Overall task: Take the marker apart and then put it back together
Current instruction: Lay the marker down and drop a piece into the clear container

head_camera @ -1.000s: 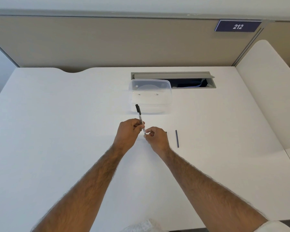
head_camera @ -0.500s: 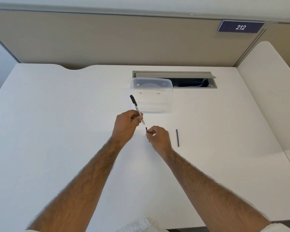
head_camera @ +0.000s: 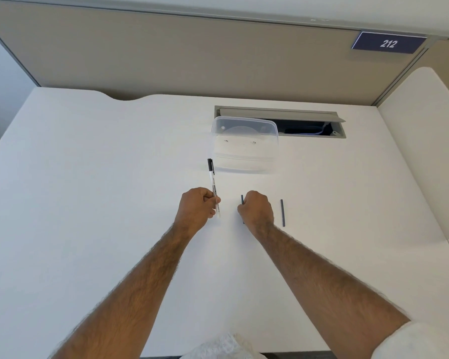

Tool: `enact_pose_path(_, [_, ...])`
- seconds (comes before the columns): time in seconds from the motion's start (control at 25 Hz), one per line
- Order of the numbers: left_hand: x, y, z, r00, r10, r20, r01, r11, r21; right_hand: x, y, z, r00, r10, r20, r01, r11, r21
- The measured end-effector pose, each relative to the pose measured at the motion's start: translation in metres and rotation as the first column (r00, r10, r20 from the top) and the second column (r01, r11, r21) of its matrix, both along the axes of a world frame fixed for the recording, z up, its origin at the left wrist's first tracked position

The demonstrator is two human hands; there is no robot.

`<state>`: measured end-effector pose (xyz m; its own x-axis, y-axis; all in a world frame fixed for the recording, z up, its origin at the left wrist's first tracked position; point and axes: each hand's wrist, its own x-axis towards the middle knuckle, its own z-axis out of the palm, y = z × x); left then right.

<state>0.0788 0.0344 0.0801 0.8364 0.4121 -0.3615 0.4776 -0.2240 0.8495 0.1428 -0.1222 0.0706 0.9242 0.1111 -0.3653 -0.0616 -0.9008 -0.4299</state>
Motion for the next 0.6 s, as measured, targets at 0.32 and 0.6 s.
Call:
enact_pose_path(0.32, [-0.014, 0.003, -0.017, 0.996, -0.045, -0.081, 0.048, 0.998, 0.034, 0.008, 0.003, 0.000, 0.999, 0.010, 0.045, -0.005, 0.993, -0.114])
enact_pose_path(0.6, [-0.015, 0.004, -0.021, 0.995, -0.025, -0.100, 0.024, 1.000, -0.015, 0.007, 0.003, 0.000, 1.000, -0.010, 0.016, 0.012, 0.995, -0.102])
